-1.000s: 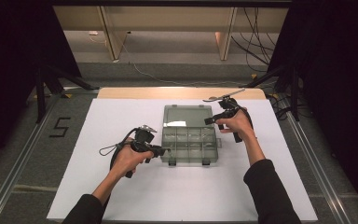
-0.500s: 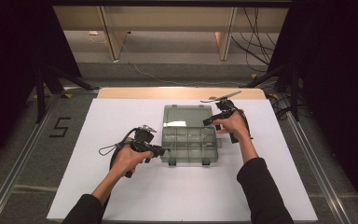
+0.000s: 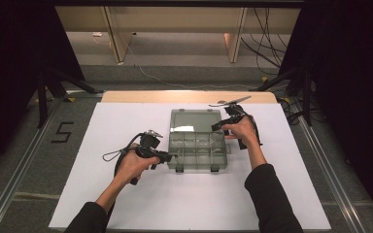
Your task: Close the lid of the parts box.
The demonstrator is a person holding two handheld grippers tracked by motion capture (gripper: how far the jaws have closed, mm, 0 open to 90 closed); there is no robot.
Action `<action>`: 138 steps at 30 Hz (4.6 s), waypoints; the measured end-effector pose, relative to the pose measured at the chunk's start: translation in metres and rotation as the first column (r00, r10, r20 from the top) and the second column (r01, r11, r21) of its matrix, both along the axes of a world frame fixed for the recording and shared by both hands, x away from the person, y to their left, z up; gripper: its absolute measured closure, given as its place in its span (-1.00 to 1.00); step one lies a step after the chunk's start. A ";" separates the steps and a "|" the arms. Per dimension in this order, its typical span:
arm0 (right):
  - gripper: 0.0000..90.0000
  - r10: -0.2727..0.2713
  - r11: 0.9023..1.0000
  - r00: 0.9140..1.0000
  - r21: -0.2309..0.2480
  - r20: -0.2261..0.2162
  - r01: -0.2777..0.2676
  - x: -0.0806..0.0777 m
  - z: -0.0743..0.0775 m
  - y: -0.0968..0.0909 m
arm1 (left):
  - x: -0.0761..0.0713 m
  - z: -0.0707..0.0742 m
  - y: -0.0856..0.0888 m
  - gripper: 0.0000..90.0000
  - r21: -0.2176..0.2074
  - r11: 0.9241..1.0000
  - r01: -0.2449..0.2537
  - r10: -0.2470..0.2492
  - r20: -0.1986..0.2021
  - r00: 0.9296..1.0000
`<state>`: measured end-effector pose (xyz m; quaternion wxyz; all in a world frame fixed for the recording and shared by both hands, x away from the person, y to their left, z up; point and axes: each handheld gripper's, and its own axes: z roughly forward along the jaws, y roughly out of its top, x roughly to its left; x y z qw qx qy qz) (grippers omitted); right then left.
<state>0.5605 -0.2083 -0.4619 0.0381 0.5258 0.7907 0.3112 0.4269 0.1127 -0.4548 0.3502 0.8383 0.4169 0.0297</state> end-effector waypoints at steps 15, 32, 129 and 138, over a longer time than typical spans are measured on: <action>-0.13 -0.039 0.999 0.998 0.010 -0.057 0.039 0.003 -0.004 0.006 | -0.001 0.000 -0.002 0.61 -0.004 1.000 -0.007 0.007 0.008 1.000; 0.53 -0.055 0.998 0.998 0.041 0.026 0.054 -0.003 0.008 -0.006 | -0.001 0.000 -0.002 0.62 0.008 1.000 0.001 -0.001 0.006 1.000; 0.86 0.051 0.999 0.843 -0.014 0.536 -0.051 -0.064 -0.006 -0.020 | 0.071 0.103 -0.015 0.91 -0.096 0.982 -0.162 0.185 0.335 0.924; 0.86 0.056 0.998 0.841 -0.015 0.539 -0.056 -0.064 -0.006 -0.020 | 0.093 0.113 -0.020 0.99 -0.110 0.976 -0.187 0.213 0.329 0.920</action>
